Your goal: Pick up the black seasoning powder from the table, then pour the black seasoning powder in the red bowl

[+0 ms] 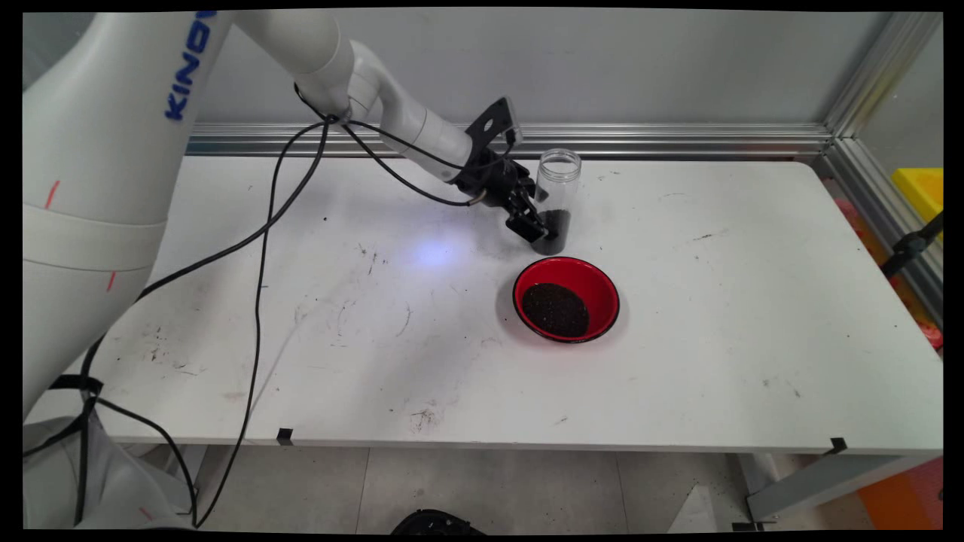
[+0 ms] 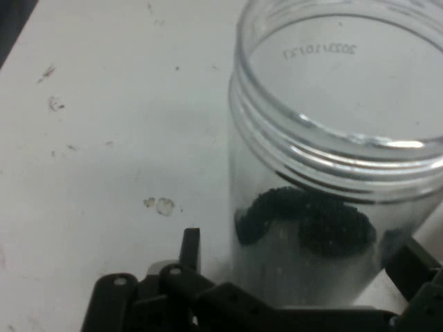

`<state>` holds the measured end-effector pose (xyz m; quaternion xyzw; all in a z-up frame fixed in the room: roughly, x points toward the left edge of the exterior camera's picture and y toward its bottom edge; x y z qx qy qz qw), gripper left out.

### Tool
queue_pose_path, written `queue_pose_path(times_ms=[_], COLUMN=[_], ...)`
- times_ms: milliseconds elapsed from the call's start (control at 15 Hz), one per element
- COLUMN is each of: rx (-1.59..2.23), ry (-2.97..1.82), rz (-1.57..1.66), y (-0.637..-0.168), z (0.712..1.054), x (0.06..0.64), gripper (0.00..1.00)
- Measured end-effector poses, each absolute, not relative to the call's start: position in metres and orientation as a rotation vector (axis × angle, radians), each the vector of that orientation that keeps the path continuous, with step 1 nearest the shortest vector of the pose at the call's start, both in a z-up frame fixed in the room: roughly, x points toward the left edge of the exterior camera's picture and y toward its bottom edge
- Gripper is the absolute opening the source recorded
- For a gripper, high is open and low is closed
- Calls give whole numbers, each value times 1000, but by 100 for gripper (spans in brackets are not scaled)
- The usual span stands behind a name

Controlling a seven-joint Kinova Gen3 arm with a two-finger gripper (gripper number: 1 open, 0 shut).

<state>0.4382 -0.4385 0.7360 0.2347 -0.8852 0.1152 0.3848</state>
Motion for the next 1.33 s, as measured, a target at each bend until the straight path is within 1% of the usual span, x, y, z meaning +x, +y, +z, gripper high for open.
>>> queue_pose_path(times_ms=[333, 400, 933, 1333], rx=[599, 595, 561, 507], ry=[-2244, -2244, -2262, -2259], rz=[285, 285, 281, 312], y=[-443, -444, -441, -435], z=[728, 727, 725, 748], x=[432, 431, 433, 441], gripper=[100, 0, 0, 0])
